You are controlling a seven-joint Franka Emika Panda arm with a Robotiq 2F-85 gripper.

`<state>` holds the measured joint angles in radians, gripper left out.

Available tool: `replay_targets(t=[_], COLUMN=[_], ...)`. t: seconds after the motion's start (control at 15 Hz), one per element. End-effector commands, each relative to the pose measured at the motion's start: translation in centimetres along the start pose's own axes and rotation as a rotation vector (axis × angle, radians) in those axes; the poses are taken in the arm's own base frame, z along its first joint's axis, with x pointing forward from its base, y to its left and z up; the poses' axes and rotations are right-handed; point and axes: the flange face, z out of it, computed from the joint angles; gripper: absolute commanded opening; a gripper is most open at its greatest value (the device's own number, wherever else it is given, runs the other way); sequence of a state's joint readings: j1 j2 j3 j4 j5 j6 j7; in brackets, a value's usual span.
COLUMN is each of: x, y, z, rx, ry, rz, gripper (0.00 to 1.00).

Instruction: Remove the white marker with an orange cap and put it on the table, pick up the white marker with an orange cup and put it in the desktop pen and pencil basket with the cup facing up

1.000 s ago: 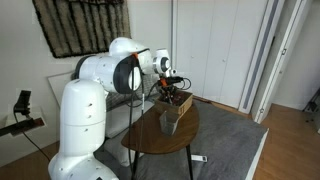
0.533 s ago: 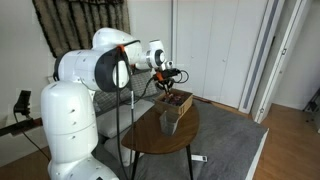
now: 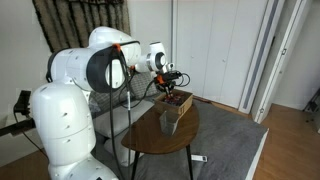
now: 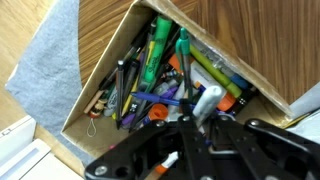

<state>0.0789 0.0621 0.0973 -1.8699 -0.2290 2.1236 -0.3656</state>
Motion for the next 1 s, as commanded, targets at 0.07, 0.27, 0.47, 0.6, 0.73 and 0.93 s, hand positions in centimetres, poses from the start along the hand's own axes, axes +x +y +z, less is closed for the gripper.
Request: replay_targets(t=[0.07,0.27,0.47,0.6,0.73,0.93], x=[-4.2,-6.8,-9.2,-10.6,-11.8,-13.4], y=[-3.5,-6.2,-8.3,-9.9,-11.2,-12.0], z=[-1.8,-3.1,-3.7,-3.1,-2.1,0.9], rx=[0.053,0.059,0.072,0.114,0.159,0.191], ry=[0.075,0.137,0.172,0.164,0.122,0.043], rz=[-0.009,-0.035,-0.066,-0.095,-0.115,-0.101], gripper=[0.04,0.04,0.04,0.04,0.04,0.04])
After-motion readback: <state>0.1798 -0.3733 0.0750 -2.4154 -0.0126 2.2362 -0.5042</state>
